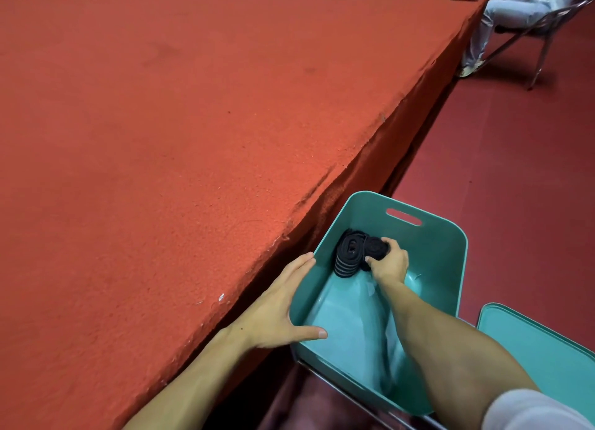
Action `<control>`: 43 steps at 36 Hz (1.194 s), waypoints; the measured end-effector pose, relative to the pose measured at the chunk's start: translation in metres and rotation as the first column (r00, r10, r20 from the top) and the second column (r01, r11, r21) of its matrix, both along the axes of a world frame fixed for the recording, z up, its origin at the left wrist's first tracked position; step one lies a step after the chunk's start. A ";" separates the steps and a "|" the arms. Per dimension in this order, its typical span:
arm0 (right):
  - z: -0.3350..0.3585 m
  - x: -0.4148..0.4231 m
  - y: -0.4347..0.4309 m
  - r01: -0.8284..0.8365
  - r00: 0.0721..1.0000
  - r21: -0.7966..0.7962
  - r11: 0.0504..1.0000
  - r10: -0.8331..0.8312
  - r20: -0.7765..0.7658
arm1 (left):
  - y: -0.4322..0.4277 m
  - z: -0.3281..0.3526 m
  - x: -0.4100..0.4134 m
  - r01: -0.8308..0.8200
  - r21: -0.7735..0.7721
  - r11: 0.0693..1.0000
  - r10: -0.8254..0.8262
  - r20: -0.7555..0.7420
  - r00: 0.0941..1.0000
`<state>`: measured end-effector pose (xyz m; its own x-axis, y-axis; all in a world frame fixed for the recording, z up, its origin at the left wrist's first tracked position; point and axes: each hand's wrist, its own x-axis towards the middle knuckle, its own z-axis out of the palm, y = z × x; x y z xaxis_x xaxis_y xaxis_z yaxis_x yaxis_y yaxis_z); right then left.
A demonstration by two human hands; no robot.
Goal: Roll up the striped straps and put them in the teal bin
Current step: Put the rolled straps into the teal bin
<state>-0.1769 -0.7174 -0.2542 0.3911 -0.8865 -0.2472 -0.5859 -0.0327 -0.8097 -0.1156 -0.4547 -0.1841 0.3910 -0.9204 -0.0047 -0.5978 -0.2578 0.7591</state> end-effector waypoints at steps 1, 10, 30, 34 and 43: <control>-0.001 0.001 0.000 0.001 1.000 0.001 1.000 -0.001 0.002 | 0.000 0.000 0.000 -0.001 0.001 1.000 0.001 0.001 1.000; -0.012 -0.005 -0.006 -0.003 1.000 0.003 1.000 0.003 0.016 | -0.001 -0.001 0.000 -0.004 0.002 1.000 0.004 0.003 1.000; 0.078 -0.006 0.025 -0.287 0.952 -0.255 0.924 0.304 0.030 | 0.002 0.021 -0.007 -0.064 0.152 0.986 0.025 0.243 0.970; 0.140 -0.005 0.049 -0.597 0.791 -0.331 0.731 0.604 -0.093 | 0.004 0.053 -0.012 -0.085 0.235 0.968 -0.007 0.364 0.932; 0.234 0.019 0.165 -0.847 0.429 -0.447 0.286 0.866 -0.258 | 0.114 0.143 0.011 -0.314 0.255 0.915 0.152 0.503 0.851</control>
